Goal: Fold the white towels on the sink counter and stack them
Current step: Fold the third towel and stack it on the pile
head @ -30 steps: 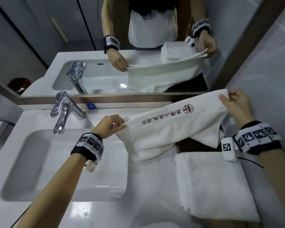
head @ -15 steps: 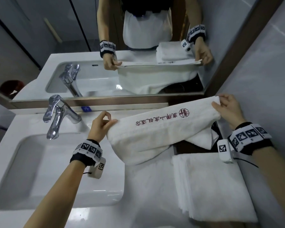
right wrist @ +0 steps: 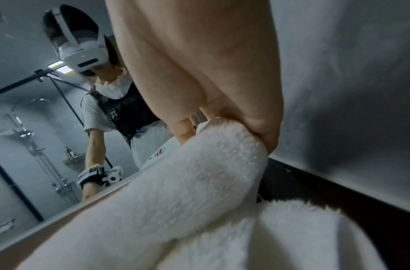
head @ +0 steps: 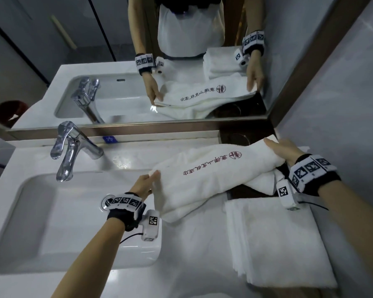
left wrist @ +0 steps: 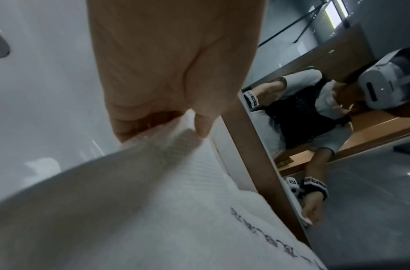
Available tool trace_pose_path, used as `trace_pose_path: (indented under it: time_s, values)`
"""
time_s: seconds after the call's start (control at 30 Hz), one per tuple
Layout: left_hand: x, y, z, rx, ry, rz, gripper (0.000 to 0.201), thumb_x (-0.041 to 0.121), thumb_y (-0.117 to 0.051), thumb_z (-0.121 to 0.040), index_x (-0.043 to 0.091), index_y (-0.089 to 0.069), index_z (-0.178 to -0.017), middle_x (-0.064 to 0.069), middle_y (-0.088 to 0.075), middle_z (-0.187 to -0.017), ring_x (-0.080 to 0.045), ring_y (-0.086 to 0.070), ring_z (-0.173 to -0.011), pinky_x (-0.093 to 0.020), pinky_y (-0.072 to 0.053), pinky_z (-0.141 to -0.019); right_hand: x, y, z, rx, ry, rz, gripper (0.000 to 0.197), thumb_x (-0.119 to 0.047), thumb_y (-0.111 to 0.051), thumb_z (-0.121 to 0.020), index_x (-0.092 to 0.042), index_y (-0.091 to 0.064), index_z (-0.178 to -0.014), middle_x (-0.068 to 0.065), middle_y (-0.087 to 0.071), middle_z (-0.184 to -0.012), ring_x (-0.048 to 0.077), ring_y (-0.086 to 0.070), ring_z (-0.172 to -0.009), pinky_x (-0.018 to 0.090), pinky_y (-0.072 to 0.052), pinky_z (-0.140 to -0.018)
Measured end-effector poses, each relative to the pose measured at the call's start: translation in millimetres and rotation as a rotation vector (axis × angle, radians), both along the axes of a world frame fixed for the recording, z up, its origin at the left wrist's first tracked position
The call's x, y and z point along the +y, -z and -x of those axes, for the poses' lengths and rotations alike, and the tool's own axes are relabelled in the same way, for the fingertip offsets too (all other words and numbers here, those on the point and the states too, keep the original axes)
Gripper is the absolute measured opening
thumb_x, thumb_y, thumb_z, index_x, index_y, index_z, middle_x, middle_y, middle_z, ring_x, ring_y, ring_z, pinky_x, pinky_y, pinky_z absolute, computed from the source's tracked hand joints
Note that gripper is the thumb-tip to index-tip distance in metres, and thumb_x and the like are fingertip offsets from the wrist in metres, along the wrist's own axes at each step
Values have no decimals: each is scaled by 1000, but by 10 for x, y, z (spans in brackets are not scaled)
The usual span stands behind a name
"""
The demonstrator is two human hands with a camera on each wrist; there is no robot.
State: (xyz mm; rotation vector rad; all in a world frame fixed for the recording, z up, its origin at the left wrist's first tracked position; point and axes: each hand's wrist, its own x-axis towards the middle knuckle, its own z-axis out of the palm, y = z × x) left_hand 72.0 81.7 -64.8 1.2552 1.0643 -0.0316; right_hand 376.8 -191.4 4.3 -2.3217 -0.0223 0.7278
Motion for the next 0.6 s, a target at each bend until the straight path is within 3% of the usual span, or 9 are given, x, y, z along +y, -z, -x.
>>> trace_pose_path:
  time_s: [0.13, 0.23, 0.3, 0.33, 0.37, 0.43, 0.5, 0.57, 0.6]
  values:
    - [-29, -55, -56, 26, 30, -183, 27, 20, -34, -101, -5, -43, -106, -13, -53, -89, -28, -50, -92, -41, -42, -79, -50, -78, 79, 17, -65, 64, 49, -27, -36, -98, 3, -39, -136, 24, -44, -139, 38, -43, -127, 48, -34, -109]
    - [52, -331, -104, -75, -8, -476, 17, 21, -31, -101, 5, -30, -97, 0, -40, -75, -19, -42, -79, -34, -35, -72, -71, -358, 138, -185, -102, -57, 43, -23, -35, -100, 1, -40, -135, 23, -43, -141, 36, -42, -129, 44, -33, -109]
    - [100, -638, -146, -171, -71, -656, 17, 28, -30, -101, 11, -31, -98, 4, -40, -76, -14, -40, -70, -31, -36, -69, -65, -623, 204, -350, -105, -148, 38, -25, -35, -100, -1, -45, -127, 23, -50, -132, 35, -48, -122, 41, -38, -101]
    - [118, -806, -180, -230, -100, -733, 18, 29, -30, -101, 12, -32, -99, 6, -40, -77, -9, -40, -68, -28, -38, -66, -63, -763, 242, -426, -96, -195, 35, -26, -35, -100, -2, -45, -124, 21, -52, -128, 33, -50, -118, 33, -38, -94]
    - [136, -972, -217, -288, -128, -793, 17, 29, -29, -101, 12, -32, -100, 8, -38, -77, -5, -40, -67, -21, -39, -64, -65, -907, 286, -500, -78, -235, 34, -26, -34, -100, -3, -45, -122, 20, -53, -125, 29, -51, -112, 25, -35, -83]
    - [159, -1283, -296, -399, -178, -838, 15, 26, -29, -101, 11, -29, -98, 8, -33, -77, -4, -37, -67, -16, -38, -63, -77, -1195, 378, -646, -35, -305, 31, -25, -33, -101, -1, -44, -116, 22, -53, -117, 25, -51, -99, 21, -26, -68]
    - [168, -1569, -333, -473, -200, -842, 15, 26, -28, -102, 13, -29, -95, 8, -29, -78, -7, -36, -71, -14, -39, -65, -94, -1455, 464, -764, -5, -414, 27, -24, -32, -101, -2, -44, -111, 23, -52, -111, 23, -49, -93, 22, -29, -67]
    - [160, -1823, -321, -544, -220, -833, 14, 29, -29, -101, 24, -31, -89, 9, -30, -79, -3, -36, -71, -7, -39, -64, -133, -1659, 529, -866, 7, -487, 26, -23, -31, -101, -2, -43, -109, 22, -50, -106, 16, -44, -84, 16, -33, -66]
    - [158, -1921, -305, -572, -234, -822, 15, 32, -30, -100, 28, -31, -86, 10, -31, -79, -2, -37, -71, -8, -39, -64, -163, -1737, 553, -914, 12, -508, 27, -22, -31, -101, 1, -43, -106, 26, -49, -102, 17, -41, -79, 14, -31, -64]
